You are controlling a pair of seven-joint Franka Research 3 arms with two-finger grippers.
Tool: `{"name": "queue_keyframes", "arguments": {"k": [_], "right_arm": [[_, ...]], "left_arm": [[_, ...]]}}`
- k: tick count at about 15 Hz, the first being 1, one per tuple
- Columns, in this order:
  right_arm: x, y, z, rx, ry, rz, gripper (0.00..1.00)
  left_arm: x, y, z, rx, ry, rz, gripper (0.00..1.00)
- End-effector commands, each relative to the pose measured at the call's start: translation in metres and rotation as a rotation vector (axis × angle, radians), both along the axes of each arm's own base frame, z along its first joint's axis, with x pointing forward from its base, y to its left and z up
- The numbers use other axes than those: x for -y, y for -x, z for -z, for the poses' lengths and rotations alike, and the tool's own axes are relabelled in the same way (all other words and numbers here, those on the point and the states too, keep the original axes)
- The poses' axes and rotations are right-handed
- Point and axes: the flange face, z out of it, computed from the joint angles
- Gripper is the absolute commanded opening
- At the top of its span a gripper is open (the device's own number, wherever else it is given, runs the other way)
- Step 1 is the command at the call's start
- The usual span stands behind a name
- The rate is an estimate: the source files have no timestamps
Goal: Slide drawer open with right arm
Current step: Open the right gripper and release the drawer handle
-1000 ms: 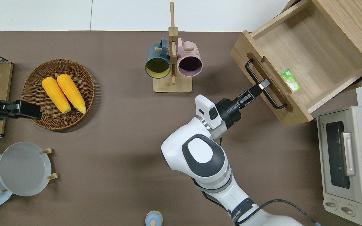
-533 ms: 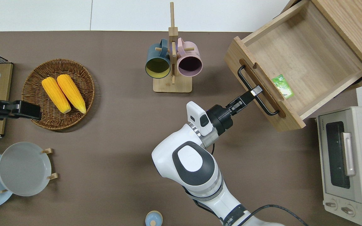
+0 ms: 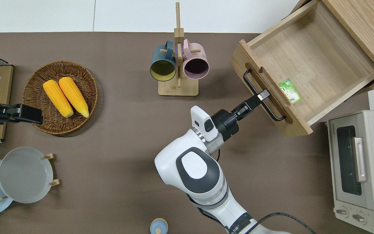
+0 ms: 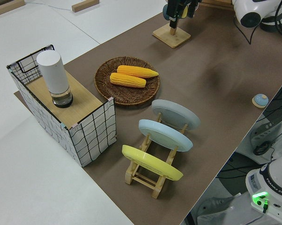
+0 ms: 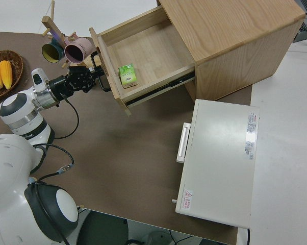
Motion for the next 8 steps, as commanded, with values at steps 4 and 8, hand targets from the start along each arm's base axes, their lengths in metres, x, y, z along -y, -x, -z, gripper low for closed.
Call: {"name": "queue_keyframes", "arguments": {"k": [4, 8], "right_arm": [[0.0019, -0.0065, -0.0044, -0.002, 0.017, 0.029, 0.987], [-0.0029, -0.0045, -0.0013, 0.024, -0.003, 0.021, 0.99]], "left_arm": [[-0.0013, -0.0016, -0.0034, -0.006, -0.016, 0.011, 0.99], [-0.0013, -0.0016, -0.0034, -0.006, -0.016, 0.011, 0.99]]}}
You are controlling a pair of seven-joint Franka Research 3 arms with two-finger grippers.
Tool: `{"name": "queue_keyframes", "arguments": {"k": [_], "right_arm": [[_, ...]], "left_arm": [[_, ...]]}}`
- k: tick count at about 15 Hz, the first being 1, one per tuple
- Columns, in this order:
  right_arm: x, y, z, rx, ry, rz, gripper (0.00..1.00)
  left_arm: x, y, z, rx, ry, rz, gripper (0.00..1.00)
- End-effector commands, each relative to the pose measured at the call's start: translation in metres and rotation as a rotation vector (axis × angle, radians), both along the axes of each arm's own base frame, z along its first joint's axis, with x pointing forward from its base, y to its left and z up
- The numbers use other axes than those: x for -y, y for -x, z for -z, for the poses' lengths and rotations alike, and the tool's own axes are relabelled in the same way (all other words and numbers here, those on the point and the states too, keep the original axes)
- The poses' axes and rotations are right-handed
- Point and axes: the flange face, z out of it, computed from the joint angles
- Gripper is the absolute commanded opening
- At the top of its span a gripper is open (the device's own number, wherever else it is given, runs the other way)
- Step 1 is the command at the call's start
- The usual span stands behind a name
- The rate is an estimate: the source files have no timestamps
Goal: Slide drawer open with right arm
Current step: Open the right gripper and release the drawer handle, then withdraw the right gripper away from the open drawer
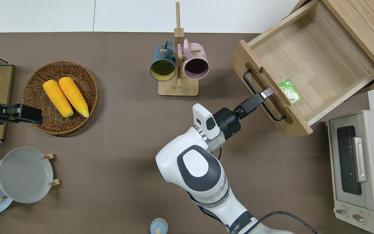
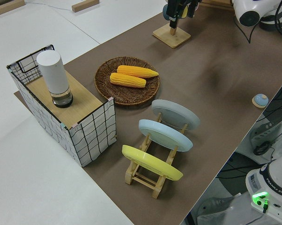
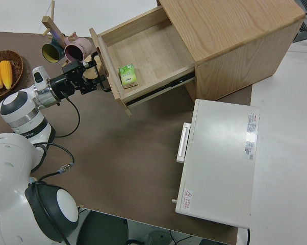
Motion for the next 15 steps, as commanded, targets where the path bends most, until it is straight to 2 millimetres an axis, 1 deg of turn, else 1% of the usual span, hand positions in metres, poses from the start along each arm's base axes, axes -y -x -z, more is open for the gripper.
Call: {"name": "queue_keyframes", "arguments": {"k": [1, 2, 3, 4, 5, 6, 8, 11, 12, 13, 15], "right_arm": [[-0.006, -0.001, 0.003, 0.024, -0.011, 0.008, 0.99], [-0.007, 0.0, 0.004, 0.029, -0.017, 0.006, 0.99], [-0.013, 0.003, 0.003, 0.03, -0.021, -0.001, 0.99], [-0.023, 0.009, 0.003, 0.029, -0.021, -0.015, 0.99], [-0.027, 0.01, -0.001, 0.036, -0.026, -0.018, 0.99], [-0.037, 0.013, -0.006, 0.04, -0.04, -0.026, 0.99], [-0.057, 0.017, -0.008, 0.035, -0.078, -0.025, 0.99], [-0.076, 0.022, -0.01, 0.056, -0.069, -0.012, 0.987], [-0.079, 0.022, -0.014, 0.058, -0.079, 0.001, 0.99], [-0.079, 0.023, -0.013, 0.04, -0.097, 0.018, 0.99], [-0.084, 0.024, -0.028, 0.027, -0.17, 0.047, 0.99]], "left_arm": [[-0.001, -0.002, -0.004, -0.005, -0.016, 0.011, 0.99], [-0.001, -0.002, -0.003, -0.006, -0.016, 0.011, 0.99], [-0.001, -0.002, -0.004, -0.005, -0.016, 0.011, 0.99], [-0.001, -0.002, -0.003, -0.006, -0.016, 0.011, 0.99], [-0.001, -0.002, -0.004, -0.005, -0.016, 0.011, 0.99], [-0.001, -0.002, -0.004, -0.005, -0.016, 0.011, 0.99], [-0.001, -0.002, -0.003, -0.006, -0.016, 0.011, 0.99], [-0.001, -0.002, -0.003, -0.006, -0.016, 0.011, 0.99], [-0.001, -0.002, -0.004, -0.005, -0.016, 0.011, 0.99], [-0.001, -0.002, -0.004, -0.005, -0.016, 0.011, 0.99], [-0.001, -0.002, -0.003, -0.006, -0.016, 0.011, 0.99]]}}
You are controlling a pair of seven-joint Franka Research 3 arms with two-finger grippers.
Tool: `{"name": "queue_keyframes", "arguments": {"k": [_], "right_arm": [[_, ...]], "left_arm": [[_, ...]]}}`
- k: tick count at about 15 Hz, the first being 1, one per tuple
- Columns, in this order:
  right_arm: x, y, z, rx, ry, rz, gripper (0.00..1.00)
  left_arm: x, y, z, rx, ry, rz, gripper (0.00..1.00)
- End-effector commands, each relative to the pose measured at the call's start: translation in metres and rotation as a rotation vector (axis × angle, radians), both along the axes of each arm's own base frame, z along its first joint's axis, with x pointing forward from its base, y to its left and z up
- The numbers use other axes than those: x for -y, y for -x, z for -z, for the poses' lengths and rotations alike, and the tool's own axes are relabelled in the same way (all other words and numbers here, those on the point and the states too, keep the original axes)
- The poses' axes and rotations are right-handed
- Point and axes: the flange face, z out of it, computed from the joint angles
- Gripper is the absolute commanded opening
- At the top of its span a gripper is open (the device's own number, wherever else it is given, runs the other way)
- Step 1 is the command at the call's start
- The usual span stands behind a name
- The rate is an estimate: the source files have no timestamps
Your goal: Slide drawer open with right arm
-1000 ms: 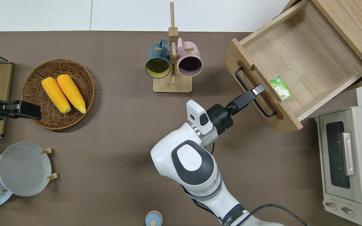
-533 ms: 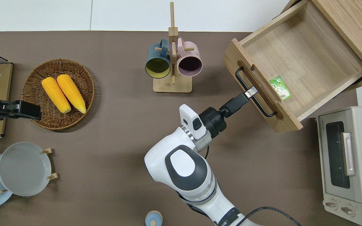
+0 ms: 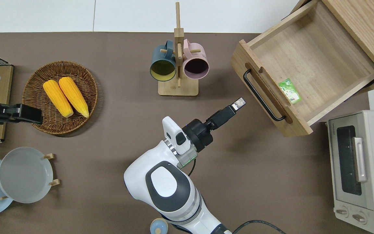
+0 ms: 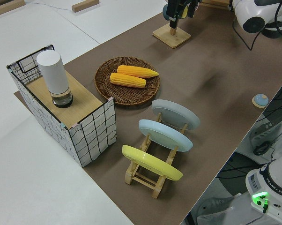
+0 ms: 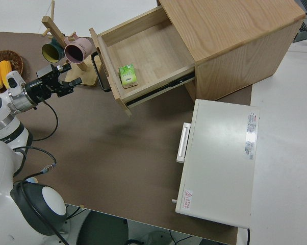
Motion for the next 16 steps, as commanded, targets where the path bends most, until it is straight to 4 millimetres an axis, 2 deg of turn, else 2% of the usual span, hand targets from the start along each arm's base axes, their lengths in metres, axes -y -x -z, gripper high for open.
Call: {"name": "queue_keyframes", "arguments": {"k": [1, 5, 7, 10, 13, 16], "right_arm": [[-0.008, -0.006, -0.021, -0.03, -0.147, 0.092, 0.987], [-0.009, -0.007, -0.054, -0.069, -0.317, 0.152, 0.987], [-0.006, -0.006, -0.077, -0.1, -0.436, 0.187, 0.987], [0.018, -0.013, -0.118, -0.143, -0.658, 0.223, 0.987], [0.051, -0.02, -0.15, -0.208, -0.828, 0.259, 0.987], [0.081, -0.024, -0.173, -0.237, -0.978, 0.311, 0.987]], "left_arm": [[-0.001, -0.002, -0.004, -0.005, -0.016, 0.011, 0.99], [-0.001, -0.002, -0.004, -0.005, -0.016, 0.011, 0.99], [-0.001, -0.002, -0.003, -0.006, -0.016, 0.011, 0.99], [-0.001, -0.002, -0.003, -0.006, -0.016, 0.011, 0.99], [-0.001, -0.002, -0.004, -0.005, -0.016, 0.011, 0.99], [-0.001, -0.002, -0.004, -0.005, -0.016, 0.011, 0.99]]}}
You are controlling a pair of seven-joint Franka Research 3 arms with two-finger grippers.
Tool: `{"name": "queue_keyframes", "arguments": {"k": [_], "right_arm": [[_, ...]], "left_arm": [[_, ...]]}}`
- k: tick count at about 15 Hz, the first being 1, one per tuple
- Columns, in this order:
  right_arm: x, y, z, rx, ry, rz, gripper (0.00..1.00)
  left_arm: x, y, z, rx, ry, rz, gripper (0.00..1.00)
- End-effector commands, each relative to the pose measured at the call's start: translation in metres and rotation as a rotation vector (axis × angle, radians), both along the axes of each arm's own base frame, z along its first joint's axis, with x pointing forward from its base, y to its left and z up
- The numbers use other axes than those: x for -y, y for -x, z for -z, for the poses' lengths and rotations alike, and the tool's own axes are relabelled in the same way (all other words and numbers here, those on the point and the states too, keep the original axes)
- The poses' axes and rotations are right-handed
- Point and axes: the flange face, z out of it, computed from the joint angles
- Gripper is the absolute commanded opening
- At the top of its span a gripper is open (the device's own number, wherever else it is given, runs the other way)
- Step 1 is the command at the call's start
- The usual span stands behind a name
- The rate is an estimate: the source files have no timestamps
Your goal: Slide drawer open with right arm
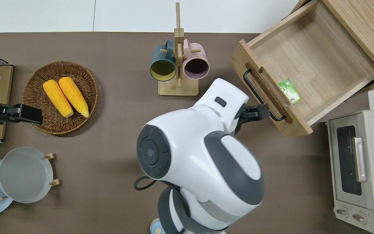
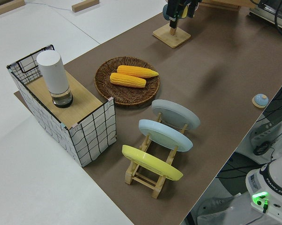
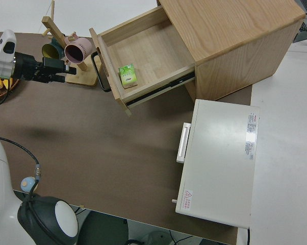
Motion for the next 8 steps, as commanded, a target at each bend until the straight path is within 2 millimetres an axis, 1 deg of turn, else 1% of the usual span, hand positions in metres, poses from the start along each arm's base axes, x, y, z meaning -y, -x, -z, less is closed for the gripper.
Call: {"name": "queue_keyframes", "arguments": {"k": [1, 2, 3, 4, 6, 8], "right_arm": [[0.035, -0.003, -0.029, -0.032, -0.186, 0.039, 0.987], [0.049, -0.007, -0.035, -0.052, -0.223, 0.049, 0.987], [0.068, -0.01, -0.044, -0.083, -0.276, 0.046, 0.987], [0.081, -0.012, -0.05, -0.093, -0.307, 0.046, 0.987], [0.125, -0.019, -0.067, -0.129, -0.408, 0.035, 0.987], [0.178, -0.025, -0.08, -0.161, -0.505, 0.024, 0.987]], "left_arm": [[-0.001, -0.002, -0.003, -0.006, -0.016, 0.011, 0.99], [-0.001, -0.002, -0.004, -0.005, -0.016, 0.011, 0.99], [-0.001, -0.002, -0.004, -0.005, -0.016, 0.011, 0.99], [-0.001, -0.002, -0.003, -0.006, -0.016, 0.011, 0.99], [-0.001, -0.002, -0.003, -0.006, -0.016, 0.011, 0.99], [-0.001, -0.002, -0.004, -0.005, -0.016, 0.011, 0.99]]}}
